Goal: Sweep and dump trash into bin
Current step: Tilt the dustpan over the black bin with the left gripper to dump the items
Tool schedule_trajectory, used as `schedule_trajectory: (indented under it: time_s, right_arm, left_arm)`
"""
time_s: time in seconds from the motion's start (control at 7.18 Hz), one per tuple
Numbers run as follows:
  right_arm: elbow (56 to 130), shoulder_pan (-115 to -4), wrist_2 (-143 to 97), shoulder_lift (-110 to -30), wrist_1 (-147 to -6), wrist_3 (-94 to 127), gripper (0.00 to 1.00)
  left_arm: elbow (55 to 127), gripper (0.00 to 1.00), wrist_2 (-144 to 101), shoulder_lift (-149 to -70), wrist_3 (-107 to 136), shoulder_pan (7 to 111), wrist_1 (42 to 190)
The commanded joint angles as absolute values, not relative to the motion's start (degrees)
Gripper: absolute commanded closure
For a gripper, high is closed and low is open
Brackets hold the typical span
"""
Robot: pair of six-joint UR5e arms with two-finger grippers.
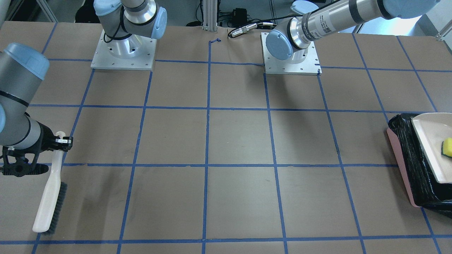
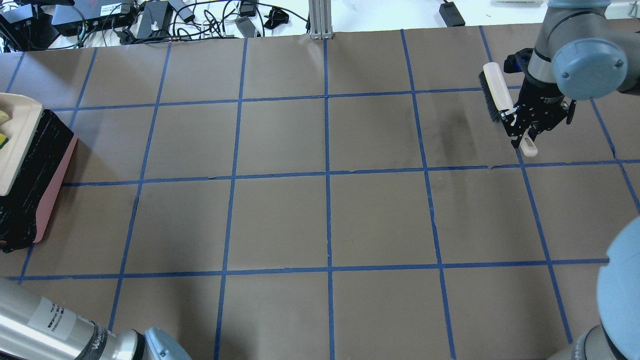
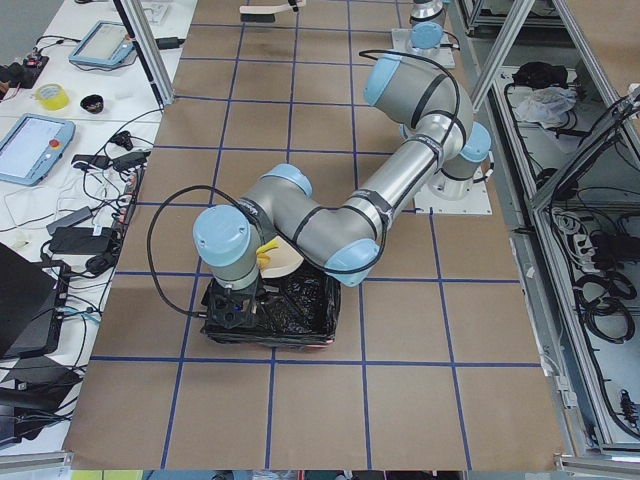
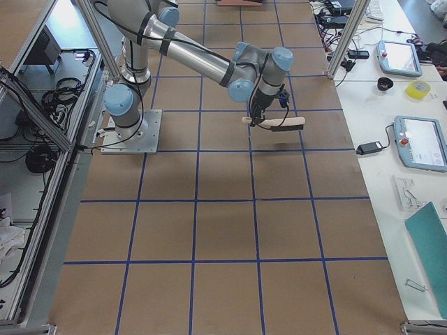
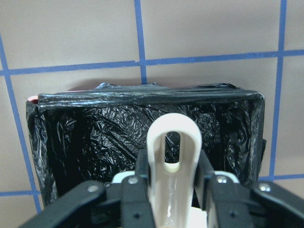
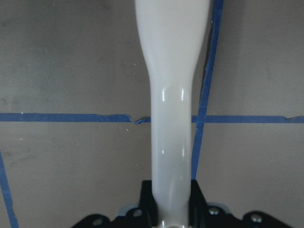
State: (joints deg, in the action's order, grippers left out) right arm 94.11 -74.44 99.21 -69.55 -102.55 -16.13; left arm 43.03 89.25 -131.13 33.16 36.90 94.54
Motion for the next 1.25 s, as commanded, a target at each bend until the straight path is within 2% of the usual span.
schedule_trajectory:
  time_s: [0.0, 1.11]
  right_arm:
    - [94.6, -73.4, 99.2, -68.1, -102.6, -14.9, 1.00]
    - [95.1, -73.1, 99.3, -66.6, -102.7, -14.4, 1.00]
  left_arm:
    - [40.4, 1.00, 92.4, -132.7, 30.9, 34.6, 93.4]
    - [41.0, 1.00, 96.2, -132.6, 29.8, 33.2, 75.0]
